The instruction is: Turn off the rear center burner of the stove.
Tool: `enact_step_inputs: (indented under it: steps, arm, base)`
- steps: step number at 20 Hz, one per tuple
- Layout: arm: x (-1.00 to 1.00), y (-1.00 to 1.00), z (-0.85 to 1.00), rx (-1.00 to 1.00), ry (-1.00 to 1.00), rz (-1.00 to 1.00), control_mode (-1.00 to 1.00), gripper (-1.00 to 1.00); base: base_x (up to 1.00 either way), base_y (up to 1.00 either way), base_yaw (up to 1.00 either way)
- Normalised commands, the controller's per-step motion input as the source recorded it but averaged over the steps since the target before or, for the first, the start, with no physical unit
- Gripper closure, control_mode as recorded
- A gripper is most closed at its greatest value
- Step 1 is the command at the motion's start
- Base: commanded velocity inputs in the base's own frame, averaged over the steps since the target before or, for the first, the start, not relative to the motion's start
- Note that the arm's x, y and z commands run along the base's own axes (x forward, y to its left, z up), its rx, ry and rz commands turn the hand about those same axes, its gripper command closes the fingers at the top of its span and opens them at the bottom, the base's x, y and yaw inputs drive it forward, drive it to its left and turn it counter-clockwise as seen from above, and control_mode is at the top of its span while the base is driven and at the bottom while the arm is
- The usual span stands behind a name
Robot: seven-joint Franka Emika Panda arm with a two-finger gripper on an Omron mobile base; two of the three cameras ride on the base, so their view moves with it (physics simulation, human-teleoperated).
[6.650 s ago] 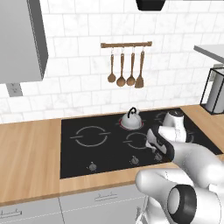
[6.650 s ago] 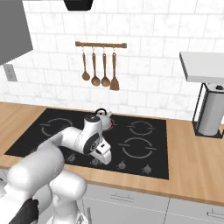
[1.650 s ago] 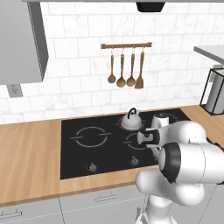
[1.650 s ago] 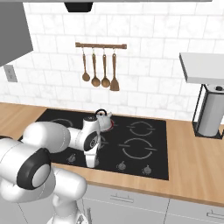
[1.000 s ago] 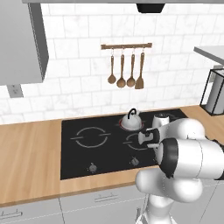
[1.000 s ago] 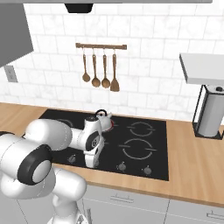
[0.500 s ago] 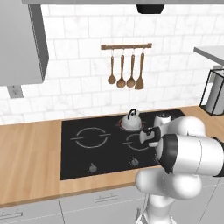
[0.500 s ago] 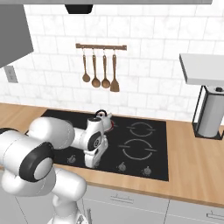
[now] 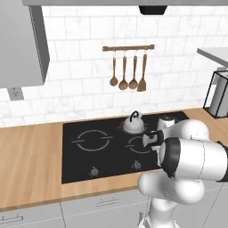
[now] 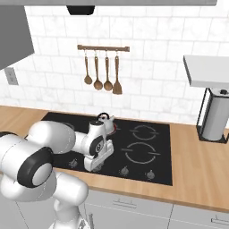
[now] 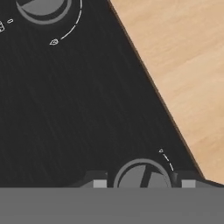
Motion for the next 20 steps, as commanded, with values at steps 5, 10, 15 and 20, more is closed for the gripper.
enact_step_inputs:
  steps: [5,10,15,20]
  arm:
    - [-0.14,-0.3,-0.44,0.0,0.0,-0.3,-1.0,1.0]
    - [-0.06,-0.15,-0.45,0.0,0.0,-0.32,-1.0,1.0]
    - [0.0,0.0,-0.44,0.0,0.0,-0.34,-1.0,1.0]
    - [-0.04,0.0,-0.46,0.0,0.0,-0.39,-1.0,1.0]
  base:
    - [0.0,0.0,0.0]
    - [0.0,0.0,0.0]
    - [0.0,0.0,0.0]
    - [0.0,0.0,0.0]
